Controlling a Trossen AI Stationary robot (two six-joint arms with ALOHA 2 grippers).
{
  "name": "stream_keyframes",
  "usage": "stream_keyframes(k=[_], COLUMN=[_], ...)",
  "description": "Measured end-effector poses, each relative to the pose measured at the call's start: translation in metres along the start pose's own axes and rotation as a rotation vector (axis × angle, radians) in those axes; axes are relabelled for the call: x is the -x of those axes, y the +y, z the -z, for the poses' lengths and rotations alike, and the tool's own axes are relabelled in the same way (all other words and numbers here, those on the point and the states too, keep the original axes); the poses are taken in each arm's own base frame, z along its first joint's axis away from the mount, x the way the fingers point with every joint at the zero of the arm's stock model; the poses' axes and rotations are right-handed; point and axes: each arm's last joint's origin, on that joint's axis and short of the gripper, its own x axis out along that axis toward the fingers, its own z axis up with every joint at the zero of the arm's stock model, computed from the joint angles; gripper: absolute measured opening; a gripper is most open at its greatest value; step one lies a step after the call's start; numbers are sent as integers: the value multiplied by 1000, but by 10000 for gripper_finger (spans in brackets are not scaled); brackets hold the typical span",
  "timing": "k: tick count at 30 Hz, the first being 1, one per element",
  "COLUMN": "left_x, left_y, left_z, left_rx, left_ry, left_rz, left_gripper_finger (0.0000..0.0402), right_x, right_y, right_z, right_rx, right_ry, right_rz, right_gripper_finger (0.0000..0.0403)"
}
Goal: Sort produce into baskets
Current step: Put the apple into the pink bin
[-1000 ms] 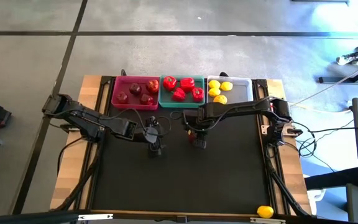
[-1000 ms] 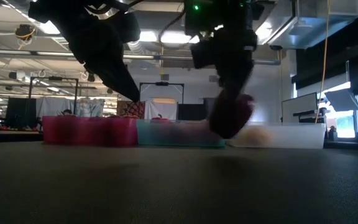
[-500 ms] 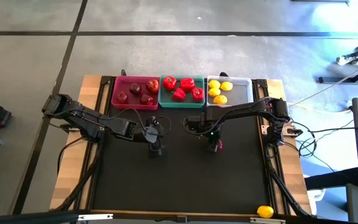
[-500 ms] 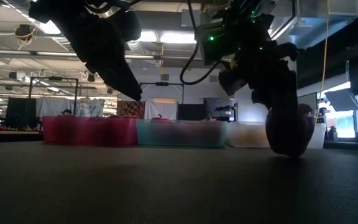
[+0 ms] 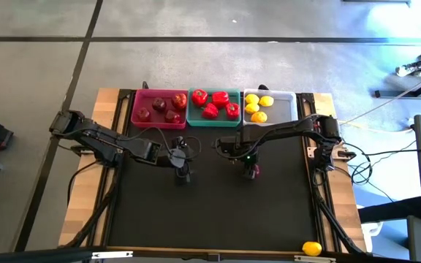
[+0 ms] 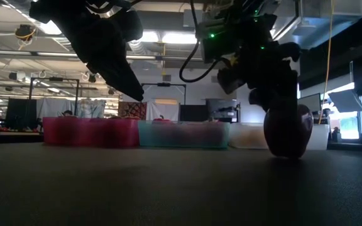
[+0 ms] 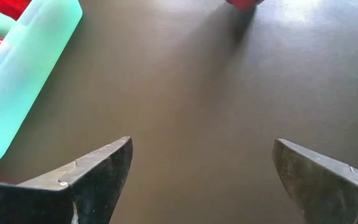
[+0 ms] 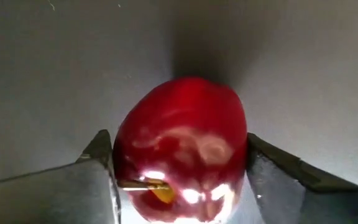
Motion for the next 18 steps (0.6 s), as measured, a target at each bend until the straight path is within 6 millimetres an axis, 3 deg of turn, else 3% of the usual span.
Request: stream_keyframes(k=[9, 18], left_x=[0, 0], left_y=[0, 0], left_z=[0, 0], left_rx=[-4, 3], left_ry=[-1, -1], left_rz=[0, 0], left_gripper_finger=[384, 384], right_x=[1, 18], right_y=[-1, 4], right_z=[0, -5], right_rx=[2, 30], right_ry=[-5, -38], right_rz=[19, 35], right_gripper_finger=[298, 302])
